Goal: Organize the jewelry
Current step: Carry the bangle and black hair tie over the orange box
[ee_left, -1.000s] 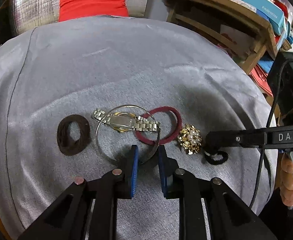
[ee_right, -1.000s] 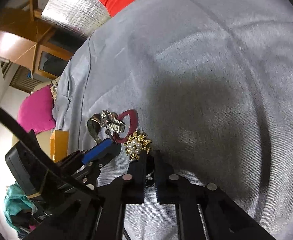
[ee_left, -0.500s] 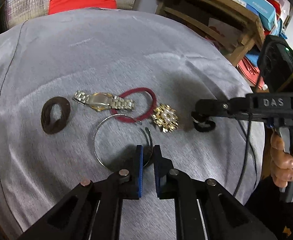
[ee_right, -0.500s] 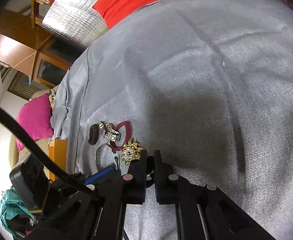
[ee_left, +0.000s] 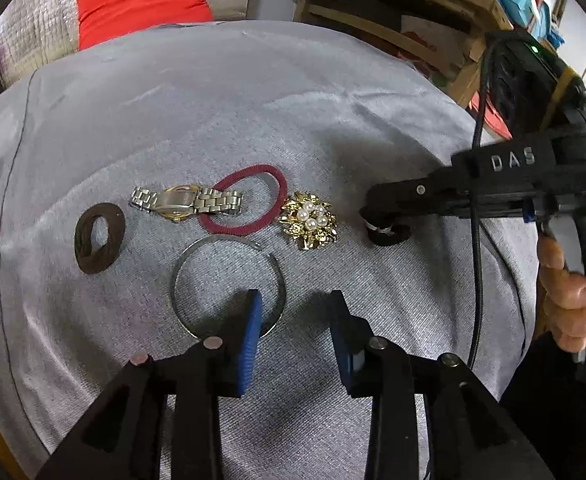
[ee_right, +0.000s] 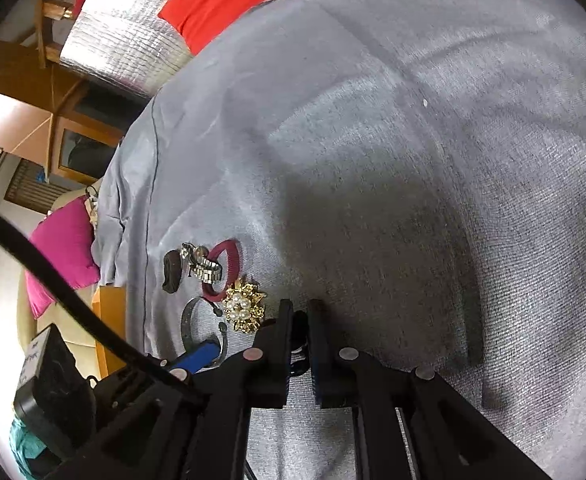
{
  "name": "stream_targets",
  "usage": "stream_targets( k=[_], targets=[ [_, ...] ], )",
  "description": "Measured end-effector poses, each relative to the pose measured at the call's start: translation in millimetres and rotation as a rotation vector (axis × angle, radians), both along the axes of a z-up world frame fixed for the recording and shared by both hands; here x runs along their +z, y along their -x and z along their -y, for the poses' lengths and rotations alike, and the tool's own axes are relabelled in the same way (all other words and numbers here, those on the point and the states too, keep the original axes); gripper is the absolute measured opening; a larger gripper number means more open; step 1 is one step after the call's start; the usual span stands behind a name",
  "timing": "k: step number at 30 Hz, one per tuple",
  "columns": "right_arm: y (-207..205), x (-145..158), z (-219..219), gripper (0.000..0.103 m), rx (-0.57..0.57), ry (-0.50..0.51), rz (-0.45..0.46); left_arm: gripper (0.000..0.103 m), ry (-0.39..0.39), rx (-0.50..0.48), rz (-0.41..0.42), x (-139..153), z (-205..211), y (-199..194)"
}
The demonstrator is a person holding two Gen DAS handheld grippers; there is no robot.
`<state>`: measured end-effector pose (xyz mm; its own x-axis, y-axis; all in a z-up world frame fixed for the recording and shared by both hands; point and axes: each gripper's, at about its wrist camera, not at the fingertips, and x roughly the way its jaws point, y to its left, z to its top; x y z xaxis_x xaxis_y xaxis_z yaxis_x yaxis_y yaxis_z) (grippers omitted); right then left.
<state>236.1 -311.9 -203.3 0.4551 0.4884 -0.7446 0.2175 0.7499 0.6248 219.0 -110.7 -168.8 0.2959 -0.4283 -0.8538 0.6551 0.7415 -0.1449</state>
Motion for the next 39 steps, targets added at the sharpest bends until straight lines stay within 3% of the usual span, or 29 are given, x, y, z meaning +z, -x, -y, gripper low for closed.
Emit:
stream_targets(
  k=[3, 6, 10, 18, 27, 30, 32, 34, 36, 39],
  targets=[
    [1.1, 3.0, -5.0, 0.009, 0.019, 0.018, 0.027, 0.012, -0.010, 0.019, 0.009, -1.3, -7.8, -2.9],
    [2.8, 7.9, -9.0, 0.008, 0.025, 0.043, 0.050, 0.004, 0.007, 0.026, -0.008, -0.6, -11.9, -3.8],
    [5.4, 15.2, -11.7, 0.008, 0.019, 0.057, 0.074, 0.002, -0.003, 0.042, 0.023, 3.2, -12.5, 1.4],
    [9.1, 26.6, -17.7, 0.008, 0.017, 0.067, 0.107, 0.002, 0.076, 0.090, 0.071, 30.4, -32.0, 17.4],
    [17.4, 49.5, -35.9, 0.008, 0.036, 0.072, 0.181, 0.002, 0.154, 0.169, 0.195, 72.3, -68.7, 50.1],
    [17.8, 50.5, -36.6, 0.008, 0.007, 0.088, 0.153, 0.002, 0.172, 0.198, 0.235, 81.8, -82.6, 58.2],
    [17.4, 45.4, -31.8, 0.011, -0.019, 0.071, 0.120, 0.002, 0.168, 0.211, 0.241, 82.2, -90.7, 61.5],
    [16.9, 40.8, -29.1, 0.025, -0.033, 0.076, 0.094, 0.002, 0.158, 0.223, 0.242, 80.8, -94.3, 61.9],
    [16.7, 36.7, -27.6, 0.057, -0.036, 0.088, 0.083, 0.002, 0.160, 0.234, 0.238, 79.5, -98.5, 62.2],
    [14.9, 29.4, -30.8, 0.061, -0.028, 0.136, 0.075, 0.002, 0.163, 0.249, 0.234, 80.1, -101.5, 64.0]
  ],
)
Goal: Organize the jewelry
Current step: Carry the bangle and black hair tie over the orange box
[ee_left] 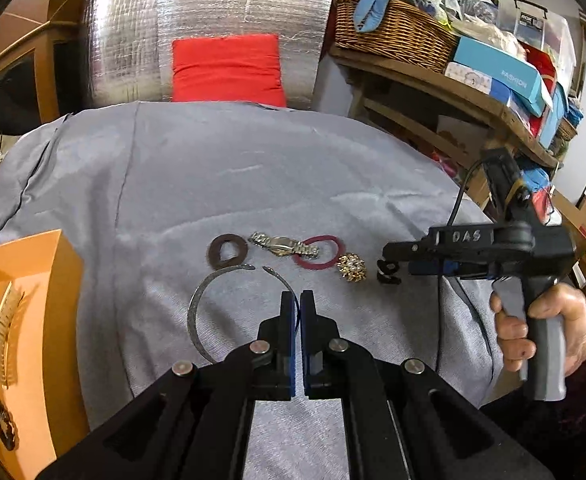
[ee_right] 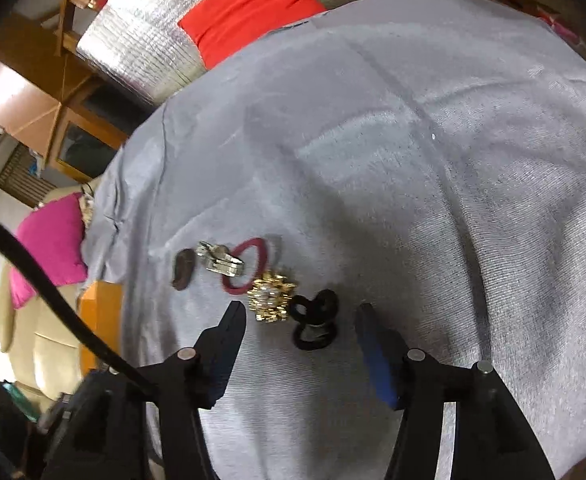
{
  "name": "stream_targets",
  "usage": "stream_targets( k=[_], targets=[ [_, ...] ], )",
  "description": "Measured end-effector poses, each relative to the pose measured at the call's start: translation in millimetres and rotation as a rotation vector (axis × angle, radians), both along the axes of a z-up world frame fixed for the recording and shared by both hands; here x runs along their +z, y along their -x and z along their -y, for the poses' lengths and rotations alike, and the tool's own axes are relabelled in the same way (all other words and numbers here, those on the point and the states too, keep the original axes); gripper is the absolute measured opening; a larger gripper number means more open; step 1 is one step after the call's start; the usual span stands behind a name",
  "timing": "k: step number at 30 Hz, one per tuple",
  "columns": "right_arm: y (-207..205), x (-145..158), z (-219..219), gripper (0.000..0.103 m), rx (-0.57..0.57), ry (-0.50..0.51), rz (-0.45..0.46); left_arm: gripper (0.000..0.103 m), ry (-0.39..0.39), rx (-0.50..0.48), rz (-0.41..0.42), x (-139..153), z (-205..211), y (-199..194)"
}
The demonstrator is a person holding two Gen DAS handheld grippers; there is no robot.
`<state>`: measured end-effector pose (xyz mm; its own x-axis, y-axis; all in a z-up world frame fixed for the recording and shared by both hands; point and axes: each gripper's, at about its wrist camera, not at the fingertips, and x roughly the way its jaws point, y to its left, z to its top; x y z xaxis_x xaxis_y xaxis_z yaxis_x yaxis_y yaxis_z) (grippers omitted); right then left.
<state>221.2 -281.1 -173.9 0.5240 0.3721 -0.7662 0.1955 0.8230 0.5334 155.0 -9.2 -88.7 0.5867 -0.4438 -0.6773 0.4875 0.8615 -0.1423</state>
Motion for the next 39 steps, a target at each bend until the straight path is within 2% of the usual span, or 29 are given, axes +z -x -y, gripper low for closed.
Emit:
stream_targets(
  k=[1, 3, 4, 9, 10, 15, 19, 24, 29, 32, 34, 39],
  targets=[
    [-2.4, -2.7, -1.9, 0.061, 0.008, 0.010, -0.006, 0.002, 0.002, 0.002, 0.000, 0.3, 0.2, -0.2],
    [-8.2, -9.8, -7.9, 0.047, 0.020, 0.044, -0.024, 0.002, 0.003, 0.000, 0.000, 0.3, 1.0, -0.3],
    [-9.9, -10.8, -9.6, 0.045, 0.020, 0.058, -0.023, 0.002, 0.002, 0.000, 0.001, 0.2, 1.1, 0.0],
    [-13.9, -13.1, -11.7, 0.020, 0.021, 0.132, -0.019, 0.002, -0.001, 0.011, -0.001, -1.4, 0.2, 0.4],
    [-13.2, -12.1, -13.2, 0.018, 0.030, 0.155, -0.016, 0.002, 0.000, 0.019, -0.004, -1.7, -1.3, -0.2],
    [-5.4, -3.5, -11.1, 0.018, 0.024, 0.138, 0.007, 0.002, 0.010, 0.051, 0.005, 0.2, -8.4, 0.1],
    [3.4, 12.9, -6.8, 0.018, 0.014, 0.094, 0.071, 0.002, -0.001, 0.082, 0.039, 5.3, -16.0, 9.3],
    [8.4, 37.2, -26.6, 0.018, 0.058, 0.042, 0.154, 0.002, 0.020, 0.132, 0.094, 21.0, -41.2, 33.5],
    [11.6, 63.5, -82.2, 0.018, 0.198, -0.018, 0.275, 0.003, 0.001, 0.209, 0.174, 47.3, -87.6, 60.9],
    [13.5, 80.8, -137.5, 0.018, 0.322, -0.058, 0.348, 0.003, -0.013, 0.259, 0.197, 57.8, -119.0, 71.6],
    [13.8, 89.8, -174.5, 0.018, 0.404, -0.096, 0.370, 0.003, -0.028, 0.303, 0.193, 59.1, -144.6, 77.5],
    [11.5, 101.4, -270.5, 0.018, 0.587, -0.085, 0.366, 0.003, -0.054, 0.384, 0.135, 39.4, -191.3, 81.3]
  ],
)
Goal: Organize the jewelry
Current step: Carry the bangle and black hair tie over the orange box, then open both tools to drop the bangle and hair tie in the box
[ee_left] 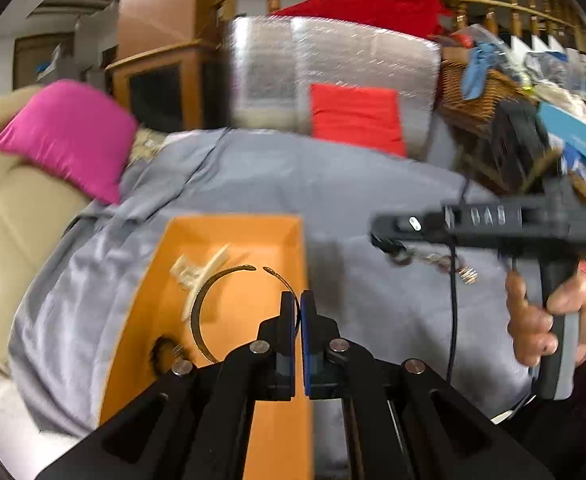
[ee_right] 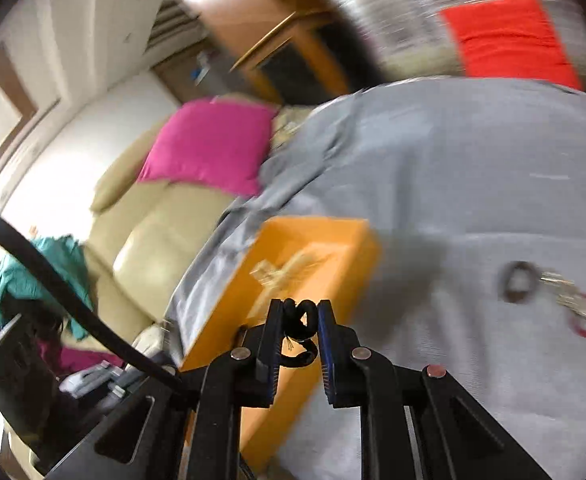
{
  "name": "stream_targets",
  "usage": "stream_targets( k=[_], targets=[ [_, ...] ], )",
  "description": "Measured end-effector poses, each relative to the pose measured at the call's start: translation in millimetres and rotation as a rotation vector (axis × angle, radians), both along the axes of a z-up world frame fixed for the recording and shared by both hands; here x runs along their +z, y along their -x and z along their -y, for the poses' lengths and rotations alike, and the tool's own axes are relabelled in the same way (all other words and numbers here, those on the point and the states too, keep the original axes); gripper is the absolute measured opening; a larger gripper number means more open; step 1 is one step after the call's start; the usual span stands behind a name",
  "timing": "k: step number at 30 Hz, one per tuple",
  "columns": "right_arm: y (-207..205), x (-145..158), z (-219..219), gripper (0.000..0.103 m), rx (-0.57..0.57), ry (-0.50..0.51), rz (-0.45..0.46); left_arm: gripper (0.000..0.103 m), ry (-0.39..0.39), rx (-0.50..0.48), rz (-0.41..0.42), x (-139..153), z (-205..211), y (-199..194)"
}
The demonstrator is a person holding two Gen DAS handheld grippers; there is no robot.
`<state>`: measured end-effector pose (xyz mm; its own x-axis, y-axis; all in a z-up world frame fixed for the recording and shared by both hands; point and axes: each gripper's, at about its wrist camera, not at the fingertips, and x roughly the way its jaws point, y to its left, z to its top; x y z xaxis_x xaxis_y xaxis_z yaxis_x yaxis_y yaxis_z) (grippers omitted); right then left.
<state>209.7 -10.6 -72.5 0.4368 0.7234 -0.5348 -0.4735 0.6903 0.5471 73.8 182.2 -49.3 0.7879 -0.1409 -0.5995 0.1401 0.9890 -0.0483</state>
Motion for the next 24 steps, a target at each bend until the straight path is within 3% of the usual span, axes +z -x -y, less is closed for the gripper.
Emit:
stream_targets(
  k=[4, 7, 16, 24],
  targets=[
    [-6.9, -6.1, -77.3, 0.018, 0.103, 0.102, -0.028, 0.003, 0.033, 0.027, -0.060, -26.0, -24.2, -4.0],
    [-18.4, -19.2, -111.7, 0.018, 0.120, 0.175, -0.059, 0.003, 0.073, 0.042, -0.123, -47.0, -34.7, -17.9],
    [-89.7, -56.5, -122.7, 0.018, 0.054, 0.298, -0.131, 0.003, 0.099, 0.054, -0.256, -88.0, -25.0, -76.9],
    [-125.1, -76.5, -116.9, 0.021, 0.026, 0.289, -0.184, 0.003, 0.095, 0.097, -0.330, -108.2, -22.2, -117.6]
  ],
)
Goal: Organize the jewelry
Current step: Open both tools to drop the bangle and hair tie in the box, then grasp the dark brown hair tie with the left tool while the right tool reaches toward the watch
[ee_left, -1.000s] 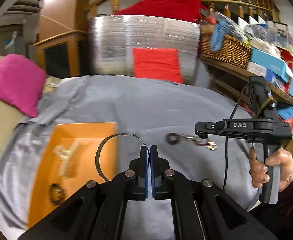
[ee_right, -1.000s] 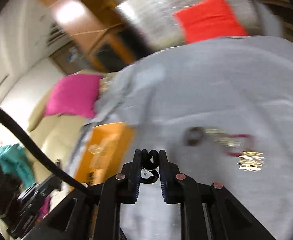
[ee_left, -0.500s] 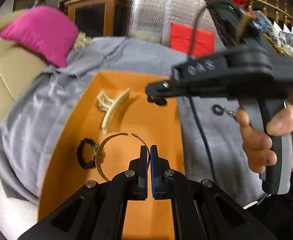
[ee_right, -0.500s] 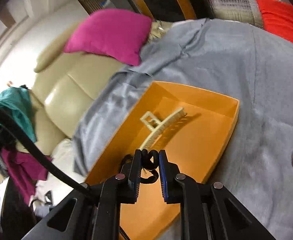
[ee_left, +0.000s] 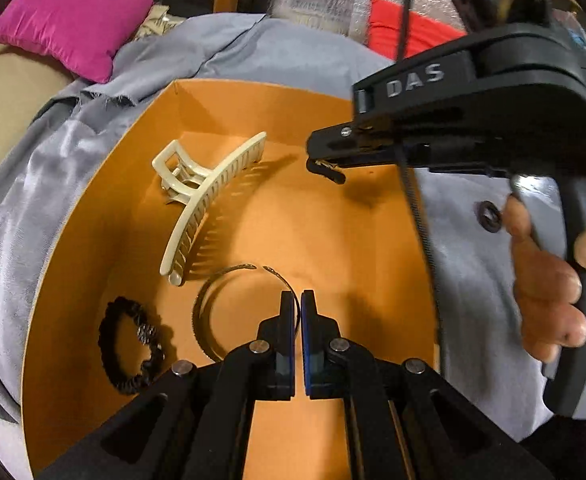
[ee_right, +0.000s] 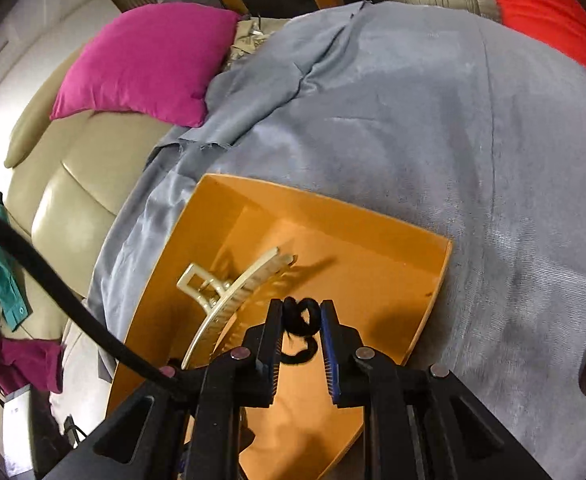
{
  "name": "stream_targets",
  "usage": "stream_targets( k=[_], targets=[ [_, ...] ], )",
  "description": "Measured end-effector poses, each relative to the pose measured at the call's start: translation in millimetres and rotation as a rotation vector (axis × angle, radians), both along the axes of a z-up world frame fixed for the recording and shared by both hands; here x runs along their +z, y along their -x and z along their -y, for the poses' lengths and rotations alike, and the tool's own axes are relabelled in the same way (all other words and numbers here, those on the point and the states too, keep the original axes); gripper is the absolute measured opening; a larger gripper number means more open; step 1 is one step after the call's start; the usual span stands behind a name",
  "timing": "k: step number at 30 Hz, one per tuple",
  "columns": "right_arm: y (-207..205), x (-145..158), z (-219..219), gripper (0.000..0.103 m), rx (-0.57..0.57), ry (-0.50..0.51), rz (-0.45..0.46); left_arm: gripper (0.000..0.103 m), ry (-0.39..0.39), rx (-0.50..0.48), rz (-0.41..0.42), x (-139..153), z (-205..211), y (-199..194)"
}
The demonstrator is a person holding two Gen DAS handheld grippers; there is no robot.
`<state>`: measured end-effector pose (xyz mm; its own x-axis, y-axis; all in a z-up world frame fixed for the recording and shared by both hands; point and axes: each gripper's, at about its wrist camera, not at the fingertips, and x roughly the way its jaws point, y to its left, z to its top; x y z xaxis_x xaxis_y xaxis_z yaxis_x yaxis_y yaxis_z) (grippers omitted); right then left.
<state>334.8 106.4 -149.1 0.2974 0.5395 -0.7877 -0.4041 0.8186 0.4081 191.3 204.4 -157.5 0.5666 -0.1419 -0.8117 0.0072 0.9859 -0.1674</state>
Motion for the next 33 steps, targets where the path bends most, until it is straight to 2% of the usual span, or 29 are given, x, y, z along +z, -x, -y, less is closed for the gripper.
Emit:
stream_targets(
  k=[2, 5, 8, 10, 11, 16, 18, 21, 24, 29, 33],
  targets=[
    [-2.0, -0.3, 2.6, 0.022, -0.014, -0.013, 0.006, 0.003, -0.009, 0.022, -0.010, -3.1, -2.6, -3.6],
    [-3.9, 2.7, 8.8, 0.034, -0.020, -0.065, -0.001, 0.004, -0.007, 0.048, -0.027, -6.1, -8.0, -7.2],
    [2.4, 11.5, 19.4, 0.034, -0.022, -0.106, 0.030, 0.007, -0.014, 0.055, -0.009, -1.7, -7.9, -4.6],
    [6.1, 17.5, 31.3, 0.034, -0.036, -0.142, 0.029, 0.017, -0.020, 0.060, 0.011, 4.3, -5.8, 0.0],
    [8.6, 21.2, 38.0, 0.034, -0.049, -0.159, 0.031, 0.019, -0.033, 0.066, 0.023, 9.0, -3.2, 3.3],
    [30.3, 38.1, 73.5, 0.034, -0.066, -0.196, 0.072, 0.023, -0.086, 0.055, 0.074, 35.2, 17.5, 18.7],
    [40.7, 41.4, 98.7, 0.034, -0.086, -0.205, 0.072, 0.026, -0.103, 0.041, 0.108, 46.7, 30.0, 22.2],
    [56.9, 42.8, 145.8, 0.034, -0.132, -0.219, 0.075, 0.038, -0.113, 0.008, 0.152, 64.5, 51.7, 22.0],
    [71.3, 40.9, 200.1, 0.034, -0.194, -0.241, 0.064, 0.046, -0.148, -0.055, 0.180, 73.6, 86.9, 18.3],
    [82.2, 31.0, 294.3, 0.034, -0.346, -0.275, 0.041, 0.048, -0.146, -0.116, 0.152, 69.3, 139.1, 5.0],
    [79.8, 10.5, 355.2, 0.036, -0.466, -0.373, -0.033, 0.048, -0.131, -0.132, 0.110, 56.2, 172.1, -16.5]
  ],
)
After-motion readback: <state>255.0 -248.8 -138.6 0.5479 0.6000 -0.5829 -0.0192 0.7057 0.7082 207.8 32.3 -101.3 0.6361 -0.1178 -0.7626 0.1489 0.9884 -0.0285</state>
